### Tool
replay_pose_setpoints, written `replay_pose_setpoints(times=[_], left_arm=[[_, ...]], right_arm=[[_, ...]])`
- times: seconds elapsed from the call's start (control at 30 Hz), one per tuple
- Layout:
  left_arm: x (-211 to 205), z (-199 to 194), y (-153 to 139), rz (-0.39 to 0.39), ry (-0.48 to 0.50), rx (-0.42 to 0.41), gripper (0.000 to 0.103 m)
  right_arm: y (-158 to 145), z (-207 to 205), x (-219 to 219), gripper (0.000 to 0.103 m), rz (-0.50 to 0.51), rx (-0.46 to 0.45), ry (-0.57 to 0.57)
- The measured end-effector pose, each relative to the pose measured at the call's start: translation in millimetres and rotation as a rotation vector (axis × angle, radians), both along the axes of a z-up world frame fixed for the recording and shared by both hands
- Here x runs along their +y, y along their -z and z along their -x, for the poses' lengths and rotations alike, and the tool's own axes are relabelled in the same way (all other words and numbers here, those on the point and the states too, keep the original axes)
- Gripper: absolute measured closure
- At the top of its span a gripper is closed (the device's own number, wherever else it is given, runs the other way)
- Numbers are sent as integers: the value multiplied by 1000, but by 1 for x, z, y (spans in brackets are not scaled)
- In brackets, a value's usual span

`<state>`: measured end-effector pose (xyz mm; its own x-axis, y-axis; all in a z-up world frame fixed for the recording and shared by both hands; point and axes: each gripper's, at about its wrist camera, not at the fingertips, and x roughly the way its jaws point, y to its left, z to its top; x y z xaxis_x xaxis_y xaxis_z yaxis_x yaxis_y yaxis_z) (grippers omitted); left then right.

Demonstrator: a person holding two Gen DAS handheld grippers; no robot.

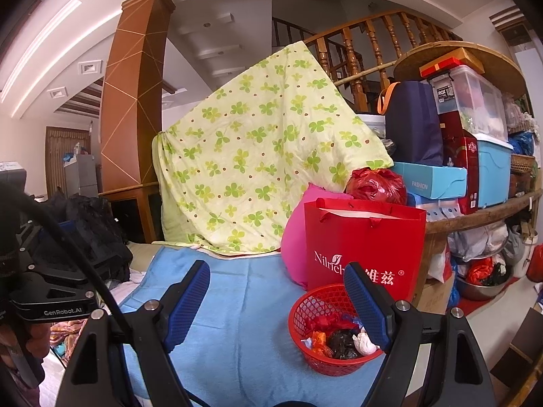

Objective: Collect trash

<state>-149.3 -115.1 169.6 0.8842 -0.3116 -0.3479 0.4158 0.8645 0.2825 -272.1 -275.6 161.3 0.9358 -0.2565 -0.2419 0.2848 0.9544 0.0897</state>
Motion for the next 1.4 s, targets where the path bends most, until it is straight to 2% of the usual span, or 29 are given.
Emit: replay_pose_setpoints(times=[1.2, 1.4], left_arm=[[1, -1, 7, -7, 3, 8, 1], [-6, -3, 29, -32, 16, 22, 1]], right_arm=[[7, -8, 3, 19, 1, 24, -15], [9, -7, 5, 19, 20, 33, 11]])
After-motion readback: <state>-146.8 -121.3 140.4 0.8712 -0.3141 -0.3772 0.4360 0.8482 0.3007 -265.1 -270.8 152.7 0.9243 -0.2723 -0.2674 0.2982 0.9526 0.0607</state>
